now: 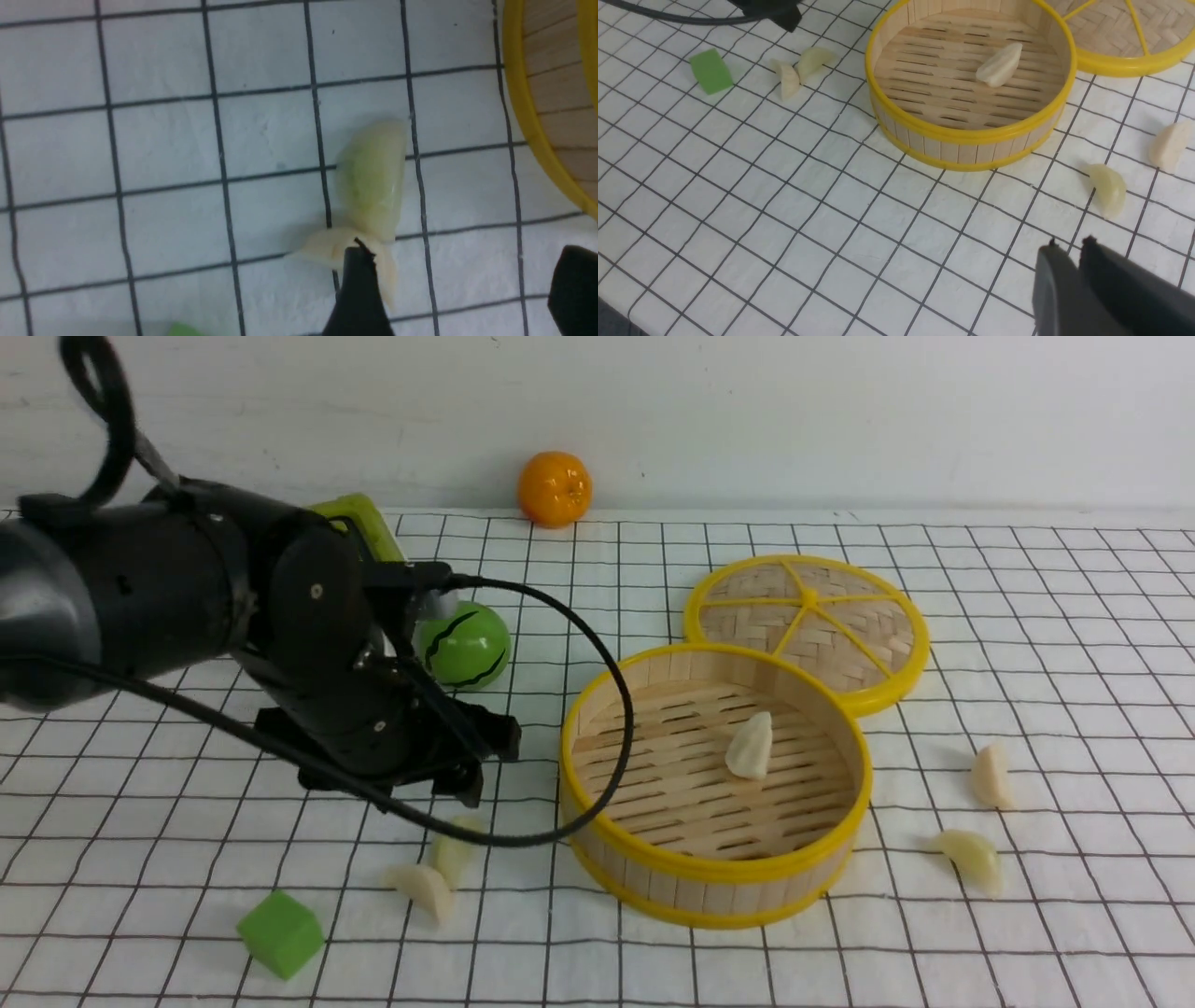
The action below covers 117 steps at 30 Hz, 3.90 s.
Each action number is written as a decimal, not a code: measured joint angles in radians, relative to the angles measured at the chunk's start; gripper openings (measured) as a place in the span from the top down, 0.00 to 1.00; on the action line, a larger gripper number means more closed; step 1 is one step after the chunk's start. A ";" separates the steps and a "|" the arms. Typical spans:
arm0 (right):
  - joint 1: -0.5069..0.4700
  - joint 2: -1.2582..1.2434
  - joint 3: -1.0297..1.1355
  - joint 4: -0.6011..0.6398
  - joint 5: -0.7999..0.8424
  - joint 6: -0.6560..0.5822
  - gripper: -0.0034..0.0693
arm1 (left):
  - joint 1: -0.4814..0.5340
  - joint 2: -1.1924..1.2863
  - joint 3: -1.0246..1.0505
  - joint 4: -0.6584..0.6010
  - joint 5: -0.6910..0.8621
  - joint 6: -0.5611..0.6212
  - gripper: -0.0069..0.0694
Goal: Put the dumplings into the steamer on the table with the white tablecloth.
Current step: 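Reach for and grasp a dumpling on the table with the left gripper, then place the dumpling into the bamboo steamer basket with the left gripper, then reach for and grasp a dumpling on the table with the left gripper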
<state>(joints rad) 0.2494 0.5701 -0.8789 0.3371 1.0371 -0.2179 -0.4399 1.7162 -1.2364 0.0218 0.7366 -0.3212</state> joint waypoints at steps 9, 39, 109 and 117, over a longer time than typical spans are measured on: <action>0.000 0.000 0.000 0.000 0.029 0.000 0.84 | 0.000 0.199 -0.083 0.027 0.012 0.019 0.26; 0.000 0.000 0.000 0.000 0.049 0.000 0.81 | -0.227 0.351 -0.784 0.008 0.308 -0.070 0.62; 0.000 0.000 0.000 -0.003 0.030 -0.003 0.77 | 0.034 -0.002 0.110 0.035 -0.019 -0.515 0.28; 0.000 0.000 0.076 -0.003 0.027 -0.003 0.76 | 0.034 0.113 0.110 -0.022 -0.072 -0.531 0.28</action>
<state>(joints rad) 0.2494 0.5701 -0.8025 0.3343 1.0642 -0.2209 -0.4061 1.8296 -1.1261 0.0000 0.6645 -0.8521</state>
